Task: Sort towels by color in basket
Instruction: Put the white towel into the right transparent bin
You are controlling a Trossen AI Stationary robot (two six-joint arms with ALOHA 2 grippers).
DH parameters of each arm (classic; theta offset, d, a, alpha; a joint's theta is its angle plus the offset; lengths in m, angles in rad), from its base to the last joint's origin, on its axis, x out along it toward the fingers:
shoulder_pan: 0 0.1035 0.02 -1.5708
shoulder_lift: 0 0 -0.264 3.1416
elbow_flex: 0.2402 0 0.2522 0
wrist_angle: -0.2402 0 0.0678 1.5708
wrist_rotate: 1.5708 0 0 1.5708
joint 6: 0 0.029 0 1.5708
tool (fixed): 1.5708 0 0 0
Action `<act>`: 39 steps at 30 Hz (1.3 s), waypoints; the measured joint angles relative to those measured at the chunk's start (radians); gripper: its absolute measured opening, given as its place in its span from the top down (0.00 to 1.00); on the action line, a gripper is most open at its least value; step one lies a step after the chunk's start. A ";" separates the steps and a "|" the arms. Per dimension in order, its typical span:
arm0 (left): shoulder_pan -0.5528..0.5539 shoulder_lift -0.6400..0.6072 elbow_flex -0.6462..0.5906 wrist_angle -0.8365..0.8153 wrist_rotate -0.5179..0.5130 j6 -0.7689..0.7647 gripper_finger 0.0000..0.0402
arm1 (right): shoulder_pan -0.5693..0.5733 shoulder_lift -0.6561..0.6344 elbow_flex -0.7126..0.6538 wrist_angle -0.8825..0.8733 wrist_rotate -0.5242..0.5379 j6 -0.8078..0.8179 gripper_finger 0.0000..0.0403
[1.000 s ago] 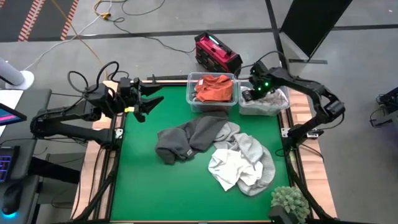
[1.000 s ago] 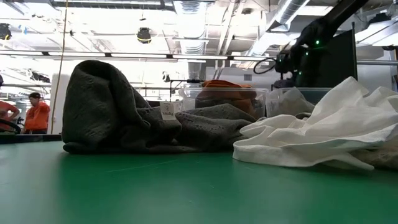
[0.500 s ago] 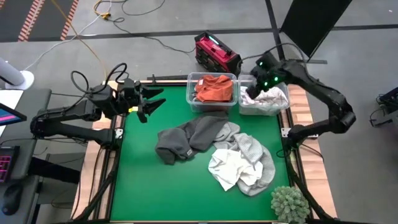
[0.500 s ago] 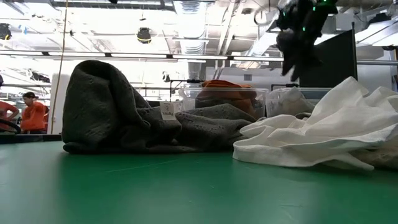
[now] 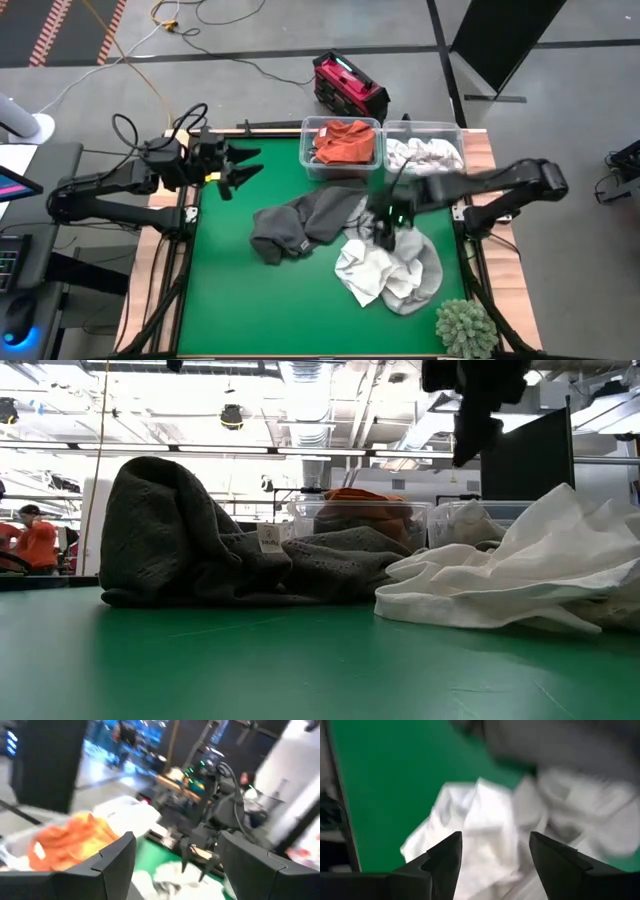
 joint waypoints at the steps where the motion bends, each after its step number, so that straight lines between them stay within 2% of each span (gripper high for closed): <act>1: 0.000 -0.007 0.000 -0.019 0.027 -0.013 0.34 | 0.043 0.029 0.000 -0.004 0.019 0.037 0.35; 7: 0.000 -0.073 0.000 -0.126 0.091 -0.020 0.34 | 0.228 0.238 0.000 -0.006 0.044 0.154 0.35; 13: -0.001 -0.116 0.000 -0.136 0.147 -0.017 0.34 | 0.274 0.444 0.000 -0.069 0.045 0.297 0.38; 16: 0.000 -0.126 0.000 -0.138 0.163 -0.032 0.34 | 0.273 0.485 0.003 -0.056 0.041 0.312 0.49; 19: 0.000 -0.134 0.000 -0.138 0.164 -0.070 0.34 | 0.264 0.488 0.002 -0.034 0.042 0.290 0.69; 22: 0.000 -0.140 0.000 -0.137 0.164 -0.101 0.34 | 0.236 0.467 0.000 0.003 0.041 0.264 0.91; 23: 0.000 -0.140 0.000 -0.136 0.164 -0.109 0.34 | 0.223 0.454 0.000 0.023 0.041 0.251 0.93; 27: 0.000 -0.140 0.000 -0.131 0.161 -0.122 0.34 | 0.159 0.367 0.000 0.073 0.041 0.208 0.91; 39: 0.000 -0.126 0.000 -0.131 0.152 -0.114 0.34 | -0.049 -0.034 0.000 0.183 0.042 0.060 0.92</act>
